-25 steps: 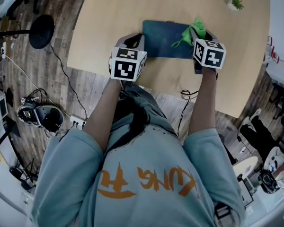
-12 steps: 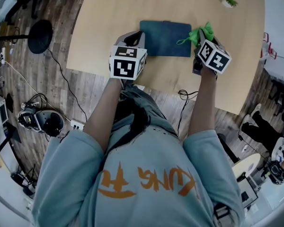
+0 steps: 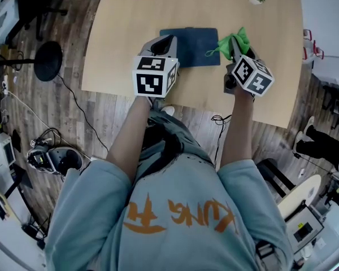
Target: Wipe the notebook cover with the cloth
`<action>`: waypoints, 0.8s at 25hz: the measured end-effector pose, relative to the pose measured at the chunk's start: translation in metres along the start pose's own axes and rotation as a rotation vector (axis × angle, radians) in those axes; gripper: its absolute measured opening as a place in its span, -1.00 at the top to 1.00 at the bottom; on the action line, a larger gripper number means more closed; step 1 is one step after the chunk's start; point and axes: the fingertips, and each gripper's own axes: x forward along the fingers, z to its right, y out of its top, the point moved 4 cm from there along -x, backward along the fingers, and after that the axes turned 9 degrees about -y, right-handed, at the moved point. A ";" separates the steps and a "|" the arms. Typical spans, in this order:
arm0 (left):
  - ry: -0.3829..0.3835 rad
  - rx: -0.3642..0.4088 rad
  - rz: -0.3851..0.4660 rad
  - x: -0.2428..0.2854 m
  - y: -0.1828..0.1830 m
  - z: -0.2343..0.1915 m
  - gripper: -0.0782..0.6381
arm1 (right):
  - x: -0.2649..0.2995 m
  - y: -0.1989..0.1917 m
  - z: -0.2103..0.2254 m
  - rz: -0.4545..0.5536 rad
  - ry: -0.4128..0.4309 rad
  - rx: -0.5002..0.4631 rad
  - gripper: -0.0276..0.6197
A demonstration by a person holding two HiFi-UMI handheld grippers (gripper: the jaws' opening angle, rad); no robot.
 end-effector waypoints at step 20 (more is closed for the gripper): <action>-0.100 0.141 0.184 -0.050 0.064 0.086 0.73 | -0.152 0.054 0.008 0.315 -0.056 0.079 0.53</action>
